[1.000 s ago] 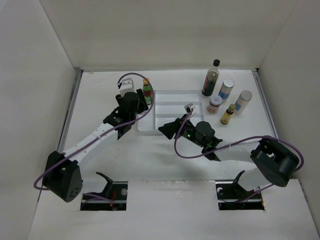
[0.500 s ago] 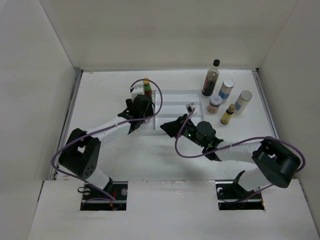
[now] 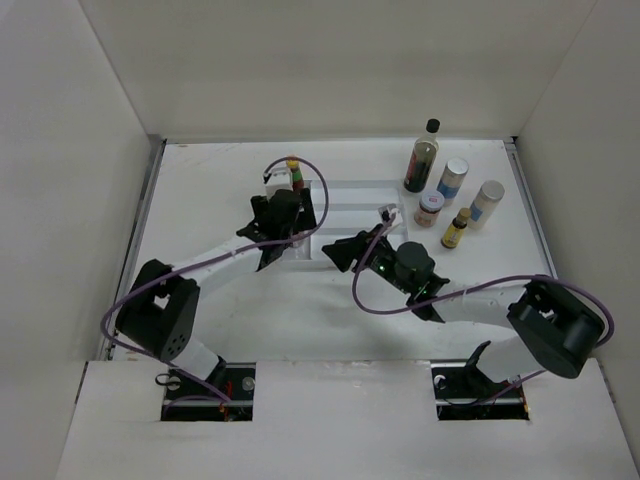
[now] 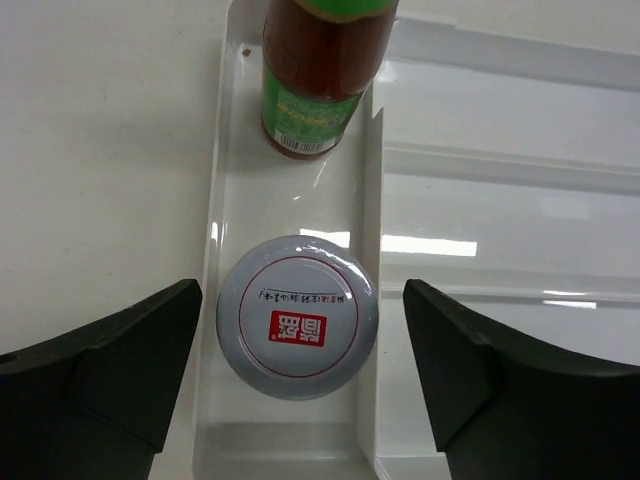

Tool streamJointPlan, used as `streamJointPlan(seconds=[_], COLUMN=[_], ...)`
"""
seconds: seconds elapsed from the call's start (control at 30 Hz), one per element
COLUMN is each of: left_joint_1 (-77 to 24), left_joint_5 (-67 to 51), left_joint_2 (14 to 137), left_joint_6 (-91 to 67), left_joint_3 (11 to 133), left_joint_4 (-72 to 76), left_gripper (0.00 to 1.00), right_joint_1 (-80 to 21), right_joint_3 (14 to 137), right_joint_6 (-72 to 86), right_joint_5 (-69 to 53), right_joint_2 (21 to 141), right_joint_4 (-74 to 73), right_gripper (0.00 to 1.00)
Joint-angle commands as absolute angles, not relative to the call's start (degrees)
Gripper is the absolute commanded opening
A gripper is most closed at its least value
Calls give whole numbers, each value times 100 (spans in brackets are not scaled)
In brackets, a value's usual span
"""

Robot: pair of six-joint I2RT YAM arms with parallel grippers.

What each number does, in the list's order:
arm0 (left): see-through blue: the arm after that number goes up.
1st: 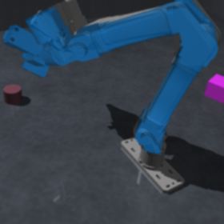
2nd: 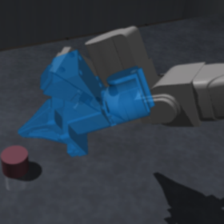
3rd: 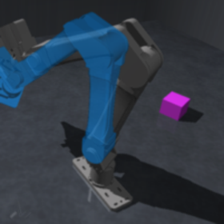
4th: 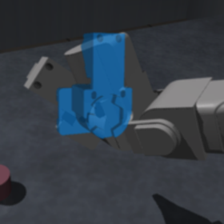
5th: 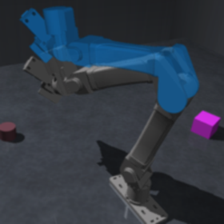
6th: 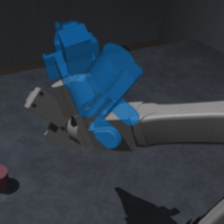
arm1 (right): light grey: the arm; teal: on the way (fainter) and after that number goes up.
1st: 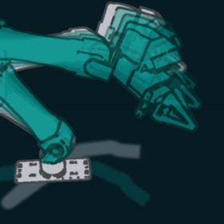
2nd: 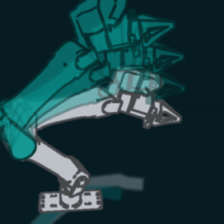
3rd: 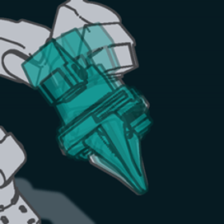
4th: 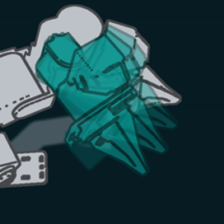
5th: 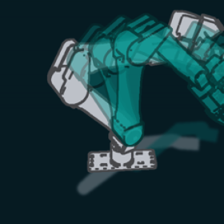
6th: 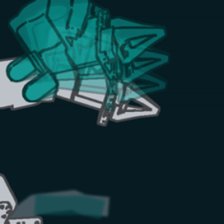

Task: Organize the condiment bottles

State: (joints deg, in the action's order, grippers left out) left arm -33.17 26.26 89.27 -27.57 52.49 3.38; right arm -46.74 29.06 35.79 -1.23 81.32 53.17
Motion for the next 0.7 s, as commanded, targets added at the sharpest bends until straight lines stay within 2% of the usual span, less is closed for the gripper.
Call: streamJointPlan(seconds=[0.0,0.03,0.07,0.13,0.27,0.37,0.43,0.5,0.6,0.67], left_joint_1=[-3335,-3318,-3283,-3204,-3142,-3055,-2905,-2808,-2729,-2676], left_joint_5=[2689,2707,2716,2777,3189,3769,3911,3894,3824,3622], left_joint_2=[8053,7816,7552,6999,5970,5398,5108,4905,4930,5036], left_joint_6=[-2769,-2769,-2769,-2803,-3102,-3243,-3348,-3567,-3919,-3999], left_joint_3=[5081,4932,4713,4204,2939,2085,1742,1408,1108,1020], left_joint_4=[887,992,1176,1650,2547,2917,2909,2961,3198,3383], left_gripper=[87,89,97,100,100,100,100,100,100,100], right_joint_1=[-4584,-4557,-4548,-4522,-4487,-4487,-4478,-4321,-3917,-3513], right_joint_3=[2874,2909,2953,3067,3470,4015,4515,5034,5693,6150], right_joint_6=[3507,3516,3507,3420,3068,2796,2515,2146,1698,1425], right_joint_5=[114,123,123,193,675,1473,2080,2695,3592,3761], right_joint_2=[7945,7954,7945,7875,7849,7822,7901,8024,8138,8270], right_joint_4=[5546,5450,5319,5002,4274,3273,2500,1744,995,687], right_gripper=[62,62,62,60,31,22,23,28,44,60])
